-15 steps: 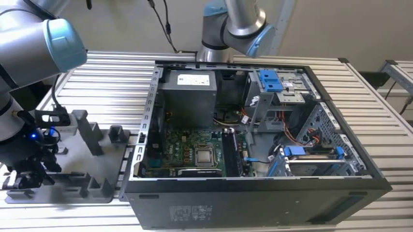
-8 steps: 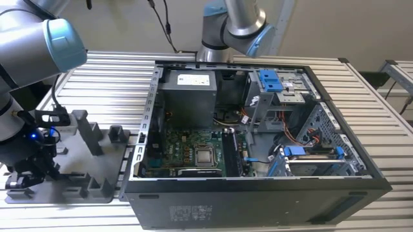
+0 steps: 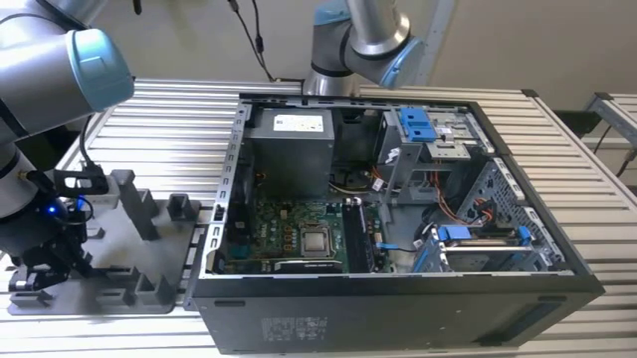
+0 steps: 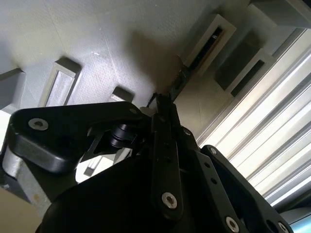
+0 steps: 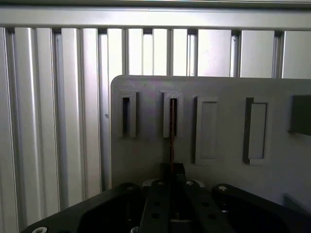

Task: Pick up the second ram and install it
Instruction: 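Pick up the second ram and move it above second insertion slot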

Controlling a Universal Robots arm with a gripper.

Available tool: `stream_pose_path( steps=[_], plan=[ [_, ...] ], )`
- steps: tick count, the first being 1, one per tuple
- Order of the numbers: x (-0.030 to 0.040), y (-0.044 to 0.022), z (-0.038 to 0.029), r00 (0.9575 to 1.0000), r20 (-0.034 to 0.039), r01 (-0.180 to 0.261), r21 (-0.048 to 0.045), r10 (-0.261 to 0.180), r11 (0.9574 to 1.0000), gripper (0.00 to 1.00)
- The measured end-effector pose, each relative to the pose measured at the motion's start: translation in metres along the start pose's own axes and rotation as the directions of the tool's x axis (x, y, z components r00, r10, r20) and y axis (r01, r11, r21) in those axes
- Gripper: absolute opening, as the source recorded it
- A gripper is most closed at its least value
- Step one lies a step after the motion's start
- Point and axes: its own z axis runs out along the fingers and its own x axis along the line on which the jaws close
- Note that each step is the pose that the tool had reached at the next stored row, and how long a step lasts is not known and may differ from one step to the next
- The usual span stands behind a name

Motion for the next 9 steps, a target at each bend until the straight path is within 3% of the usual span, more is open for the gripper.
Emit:
stream_pose_path(
  steps=[6,9],
  plan=[
    [-0.0001,0.0000,-0.0008,1.0000,0.0003,0.000,0.0003,0.000,1.0000,0.14],
    [-0.0002,0.0001,-0.0060,1.0000,0.0001,0.000,-0.0001,0.000,1.0000,0.14]
  ],
)
